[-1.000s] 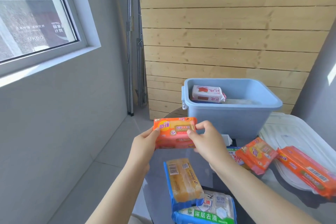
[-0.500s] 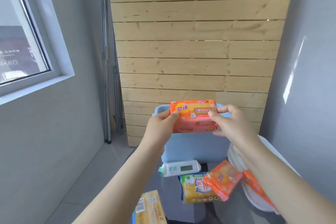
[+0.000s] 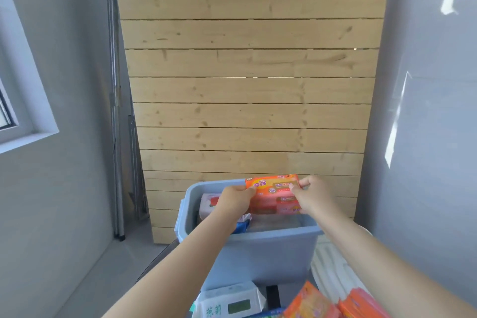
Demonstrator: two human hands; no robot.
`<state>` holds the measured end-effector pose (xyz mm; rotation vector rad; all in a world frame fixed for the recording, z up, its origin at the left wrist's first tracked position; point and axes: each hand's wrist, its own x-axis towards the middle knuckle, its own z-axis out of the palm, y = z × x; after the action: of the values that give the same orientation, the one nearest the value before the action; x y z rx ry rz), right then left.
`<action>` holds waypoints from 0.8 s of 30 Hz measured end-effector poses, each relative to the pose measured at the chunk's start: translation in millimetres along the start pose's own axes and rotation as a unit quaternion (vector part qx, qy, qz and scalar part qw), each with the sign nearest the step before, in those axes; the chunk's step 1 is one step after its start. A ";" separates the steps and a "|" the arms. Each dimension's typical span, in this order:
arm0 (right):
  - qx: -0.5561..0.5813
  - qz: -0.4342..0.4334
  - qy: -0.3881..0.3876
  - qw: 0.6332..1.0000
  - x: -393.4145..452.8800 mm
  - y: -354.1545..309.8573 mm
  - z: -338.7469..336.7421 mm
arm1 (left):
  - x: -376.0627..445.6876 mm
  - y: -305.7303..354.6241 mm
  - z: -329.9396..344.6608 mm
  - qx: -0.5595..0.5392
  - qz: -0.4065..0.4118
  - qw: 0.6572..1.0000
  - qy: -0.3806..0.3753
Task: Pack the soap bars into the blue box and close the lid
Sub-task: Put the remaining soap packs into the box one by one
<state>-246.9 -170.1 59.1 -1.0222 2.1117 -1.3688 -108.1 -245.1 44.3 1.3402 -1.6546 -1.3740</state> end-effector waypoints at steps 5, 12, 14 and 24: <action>-0.040 -0.006 0.004 0.999 22.1 13.2 6.8 | 12.0 -8.4 1.0 0.141 0.068 0.987 -0.028; -0.402 -0.103 -0.049 0.909 30.1 17.6 16.0 | 21.6 -12.6 -0.3 0.290 0.085 0.953 0.020; -0.440 -0.173 -0.019 0.881 30.6 22.5 13.1 | 21.8 -14.8 -0.3 0.291 0.092 0.952 0.023; -0.351 -0.189 -0.160 0.903 50.2 37.6 -16.4 | 29.4 -13.1 0.5 0.516 0.260 0.813 -0.075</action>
<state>-303.4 -189.6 34.2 -1.8683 2.2482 -0.4726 -113.5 -271.8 27.3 1.0931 -2.7879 -0.1781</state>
